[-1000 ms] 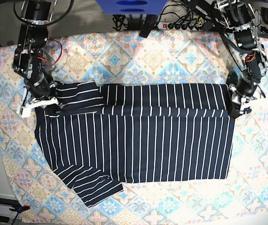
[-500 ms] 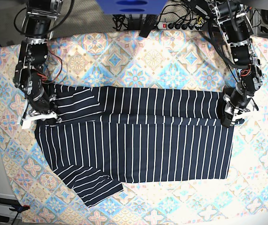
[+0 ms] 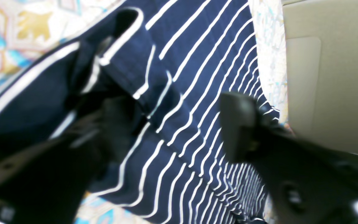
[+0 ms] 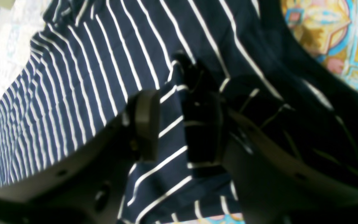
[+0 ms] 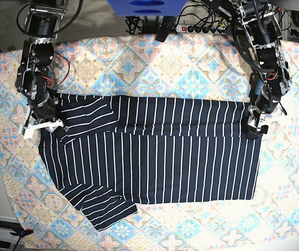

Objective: Fold the T-shirt properly
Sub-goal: 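Fold the gripped shoulder edge down over the shirt body with both grippers, then drag the folded shirt toward the arms with both grippers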

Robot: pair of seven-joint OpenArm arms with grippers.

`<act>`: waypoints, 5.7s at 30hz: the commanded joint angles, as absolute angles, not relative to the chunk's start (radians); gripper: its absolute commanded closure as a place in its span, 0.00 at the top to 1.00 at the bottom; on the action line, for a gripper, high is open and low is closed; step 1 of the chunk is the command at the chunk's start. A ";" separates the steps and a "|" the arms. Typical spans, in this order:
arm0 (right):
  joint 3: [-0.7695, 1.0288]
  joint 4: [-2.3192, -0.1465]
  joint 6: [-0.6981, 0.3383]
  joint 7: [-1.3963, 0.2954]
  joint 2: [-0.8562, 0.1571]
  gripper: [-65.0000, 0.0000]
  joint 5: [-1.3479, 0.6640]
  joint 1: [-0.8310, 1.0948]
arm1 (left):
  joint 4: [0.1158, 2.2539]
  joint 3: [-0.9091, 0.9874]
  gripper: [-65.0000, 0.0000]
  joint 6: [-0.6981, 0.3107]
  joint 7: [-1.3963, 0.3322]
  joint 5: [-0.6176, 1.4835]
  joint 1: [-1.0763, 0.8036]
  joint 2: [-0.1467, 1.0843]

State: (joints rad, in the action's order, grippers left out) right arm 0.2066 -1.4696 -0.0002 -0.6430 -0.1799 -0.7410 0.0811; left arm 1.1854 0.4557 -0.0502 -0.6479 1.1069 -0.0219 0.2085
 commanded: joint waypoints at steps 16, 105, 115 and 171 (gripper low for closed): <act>0.211 -1.639 -0.012 -0.624 -0.208 0.39 -0.748 0.338 | 1.323 0.532 0.76 -0.067 -0.708 1.319 -0.252 0.219; 0.453 -1.357 -0.012 -0.700 -0.085 0.64 -0.863 0.130 | 1.047 0.524 0.10 -0.067 -0.710 1.264 -0.062 0.217; 0.452 -1.336 -0.012 -0.707 -0.085 0.31 -0.866 0.107 | 1.049 0.524 0.10 -0.067 -0.711 1.265 -0.085 0.217; 0.539 -1.547 -0.090 -0.797 -0.088 0.01 -0.868 0.522 | 1.273 0.705 0.00 -0.200 -0.977 1.374 -0.533 0.226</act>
